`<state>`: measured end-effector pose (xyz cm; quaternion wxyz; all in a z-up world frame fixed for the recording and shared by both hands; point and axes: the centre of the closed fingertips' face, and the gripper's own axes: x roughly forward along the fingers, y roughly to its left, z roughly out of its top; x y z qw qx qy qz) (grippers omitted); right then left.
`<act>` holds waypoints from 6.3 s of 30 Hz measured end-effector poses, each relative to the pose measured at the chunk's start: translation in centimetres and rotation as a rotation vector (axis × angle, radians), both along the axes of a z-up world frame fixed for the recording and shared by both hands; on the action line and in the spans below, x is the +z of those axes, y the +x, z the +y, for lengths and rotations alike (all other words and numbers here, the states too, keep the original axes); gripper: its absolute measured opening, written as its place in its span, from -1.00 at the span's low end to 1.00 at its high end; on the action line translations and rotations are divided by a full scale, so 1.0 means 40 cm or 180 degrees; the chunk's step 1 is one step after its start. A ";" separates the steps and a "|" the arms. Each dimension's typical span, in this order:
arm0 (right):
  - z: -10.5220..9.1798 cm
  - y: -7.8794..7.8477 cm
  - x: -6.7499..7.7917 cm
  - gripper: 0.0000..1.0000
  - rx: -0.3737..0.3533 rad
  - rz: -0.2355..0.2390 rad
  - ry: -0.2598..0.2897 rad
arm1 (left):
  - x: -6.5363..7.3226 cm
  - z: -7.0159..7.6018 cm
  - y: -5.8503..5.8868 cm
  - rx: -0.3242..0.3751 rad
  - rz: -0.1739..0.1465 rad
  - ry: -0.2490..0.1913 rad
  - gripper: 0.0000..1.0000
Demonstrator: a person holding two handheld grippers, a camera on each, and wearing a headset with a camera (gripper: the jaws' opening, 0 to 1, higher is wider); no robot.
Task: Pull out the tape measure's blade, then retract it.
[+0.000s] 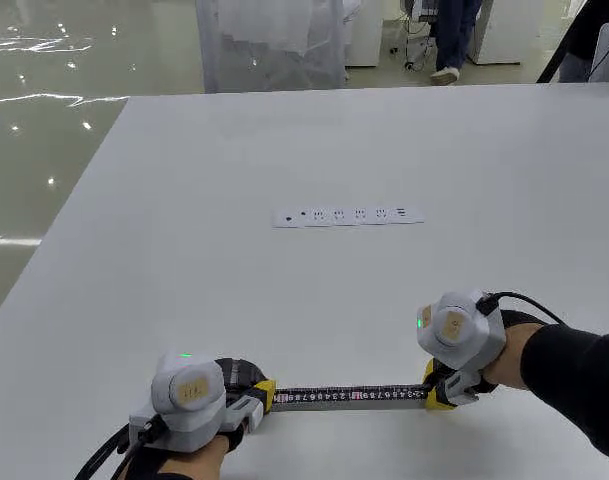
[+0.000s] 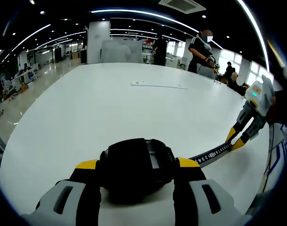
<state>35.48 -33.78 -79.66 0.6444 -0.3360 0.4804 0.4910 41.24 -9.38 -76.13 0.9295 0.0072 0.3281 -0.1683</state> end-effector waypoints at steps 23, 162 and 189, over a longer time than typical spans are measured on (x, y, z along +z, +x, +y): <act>0.027 0.004 -0.001 -0.83 0.0015 0.0000 -0.0098 | 0.000 -0.001 -0.001 -0.0018 -0.0035 0.0016 0.14; 0.273 0.054 -0.005 -0.82 0.0122 -0.0033 0.0134 | -0.002 0.000 0.000 -0.0017 0.0103 -0.0066 0.12; 0.303 0.059 -0.004 -0.82 0.0001 0.0026 0.0151 | -0.004 0.000 0.001 -0.0002 0.0122 -0.0080 0.13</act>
